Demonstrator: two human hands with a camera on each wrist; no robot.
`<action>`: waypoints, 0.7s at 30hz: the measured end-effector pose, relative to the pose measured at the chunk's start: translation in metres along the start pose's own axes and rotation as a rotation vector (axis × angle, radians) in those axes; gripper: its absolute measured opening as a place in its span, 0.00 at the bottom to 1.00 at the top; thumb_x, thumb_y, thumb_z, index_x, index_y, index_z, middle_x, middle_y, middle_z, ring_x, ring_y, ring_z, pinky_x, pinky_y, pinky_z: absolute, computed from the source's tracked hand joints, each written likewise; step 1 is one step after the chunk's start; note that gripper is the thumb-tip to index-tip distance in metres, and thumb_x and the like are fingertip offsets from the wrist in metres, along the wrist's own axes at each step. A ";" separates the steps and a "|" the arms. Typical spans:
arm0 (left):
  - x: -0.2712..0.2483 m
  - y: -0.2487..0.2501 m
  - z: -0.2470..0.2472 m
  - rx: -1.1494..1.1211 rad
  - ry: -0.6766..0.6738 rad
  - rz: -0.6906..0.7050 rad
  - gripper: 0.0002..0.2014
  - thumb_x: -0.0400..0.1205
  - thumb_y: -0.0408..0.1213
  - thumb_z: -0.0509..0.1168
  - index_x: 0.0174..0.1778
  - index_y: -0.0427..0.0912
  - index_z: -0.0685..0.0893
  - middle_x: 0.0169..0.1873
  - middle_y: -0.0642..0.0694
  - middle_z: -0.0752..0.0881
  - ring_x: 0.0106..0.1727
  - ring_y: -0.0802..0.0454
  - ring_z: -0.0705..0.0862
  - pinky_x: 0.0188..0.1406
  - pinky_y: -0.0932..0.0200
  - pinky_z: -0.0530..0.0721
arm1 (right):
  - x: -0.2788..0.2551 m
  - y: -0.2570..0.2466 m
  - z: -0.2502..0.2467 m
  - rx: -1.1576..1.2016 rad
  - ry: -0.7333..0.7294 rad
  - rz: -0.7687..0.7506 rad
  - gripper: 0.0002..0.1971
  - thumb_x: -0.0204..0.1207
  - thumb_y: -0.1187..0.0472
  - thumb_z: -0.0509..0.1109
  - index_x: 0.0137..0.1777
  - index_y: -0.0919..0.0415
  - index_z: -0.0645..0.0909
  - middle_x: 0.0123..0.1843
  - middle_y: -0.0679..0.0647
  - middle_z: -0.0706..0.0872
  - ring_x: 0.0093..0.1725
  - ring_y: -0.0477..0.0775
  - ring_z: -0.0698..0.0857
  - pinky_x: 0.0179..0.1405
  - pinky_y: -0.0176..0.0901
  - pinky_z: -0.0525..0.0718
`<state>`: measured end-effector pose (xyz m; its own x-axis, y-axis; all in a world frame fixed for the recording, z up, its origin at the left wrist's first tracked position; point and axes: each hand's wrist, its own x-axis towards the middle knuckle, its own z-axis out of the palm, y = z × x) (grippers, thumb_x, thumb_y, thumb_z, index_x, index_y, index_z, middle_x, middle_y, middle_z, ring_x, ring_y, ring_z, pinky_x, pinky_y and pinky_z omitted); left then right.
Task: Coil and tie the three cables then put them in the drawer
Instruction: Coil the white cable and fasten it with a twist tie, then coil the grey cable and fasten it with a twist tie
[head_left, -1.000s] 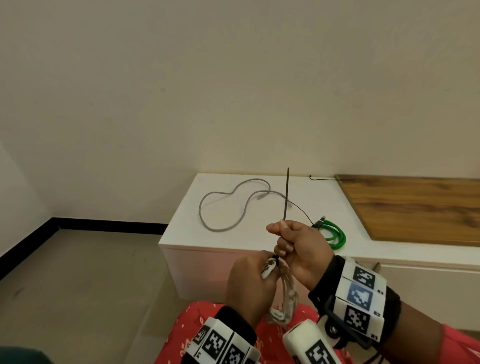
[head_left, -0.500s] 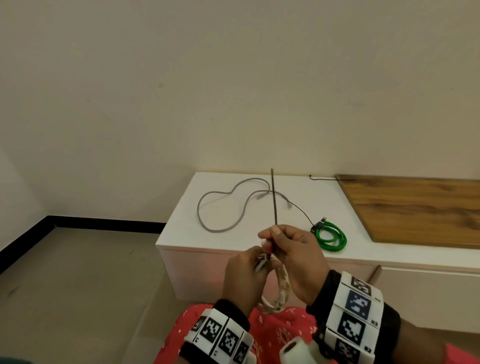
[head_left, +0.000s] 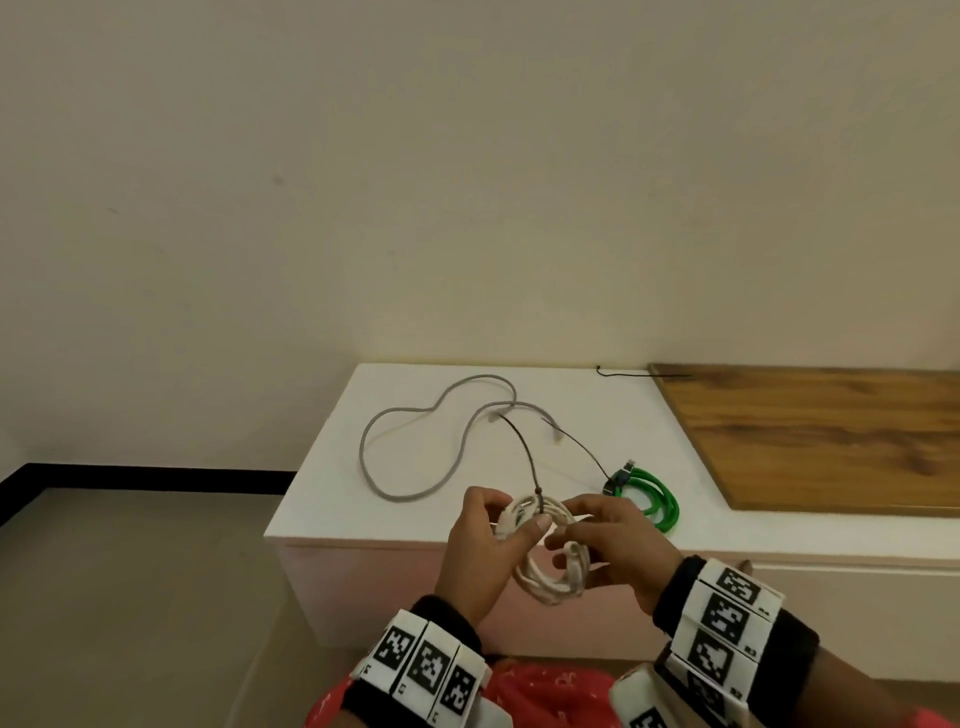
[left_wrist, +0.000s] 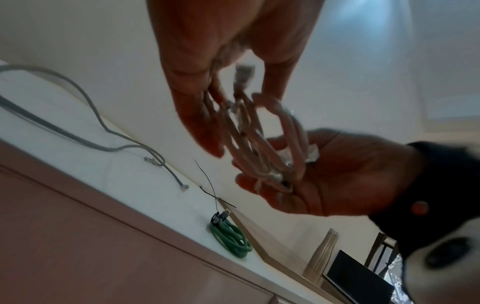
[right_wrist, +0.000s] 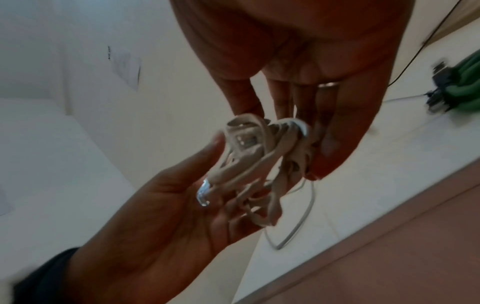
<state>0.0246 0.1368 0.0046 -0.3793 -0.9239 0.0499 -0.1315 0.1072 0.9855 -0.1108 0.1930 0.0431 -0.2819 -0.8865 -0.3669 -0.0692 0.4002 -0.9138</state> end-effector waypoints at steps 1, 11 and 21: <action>0.004 -0.001 0.001 0.021 -0.028 -0.001 0.18 0.74 0.43 0.71 0.54 0.45 0.73 0.47 0.49 0.81 0.46 0.54 0.82 0.48 0.57 0.84 | 0.005 0.000 -0.009 0.004 0.034 0.013 0.10 0.71 0.72 0.68 0.52 0.67 0.82 0.42 0.65 0.86 0.35 0.57 0.84 0.30 0.44 0.86; 0.060 -0.033 0.006 0.571 -0.104 0.205 0.20 0.79 0.49 0.63 0.65 0.48 0.69 0.61 0.54 0.72 0.64 0.58 0.70 0.56 0.70 0.66 | 0.115 -0.030 -0.130 -0.077 0.336 0.157 0.03 0.74 0.72 0.66 0.46 0.67 0.80 0.34 0.60 0.80 0.32 0.58 0.79 0.33 0.50 0.84; 0.103 -0.067 -0.004 0.695 -0.057 0.205 0.15 0.80 0.49 0.62 0.60 0.48 0.73 0.57 0.54 0.72 0.59 0.57 0.73 0.51 0.67 0.71 | 0.213 -0.009 -0.169 -0.319 0.346 0.259 0.22 0.76 0.67 0.66 0.70 0.72 0.71 0.52 0.60 0.74 0.52 0.58 0.75 0.66 0.57 0.79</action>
<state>-0.0018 0.0330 -0.0557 -0.5035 -0.8416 0.1954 -0.5970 0.5024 0.6254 -0.3319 0.0398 0.0024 -0.6236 -0.6424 -0.4456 -0.2272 0.6942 -0.6829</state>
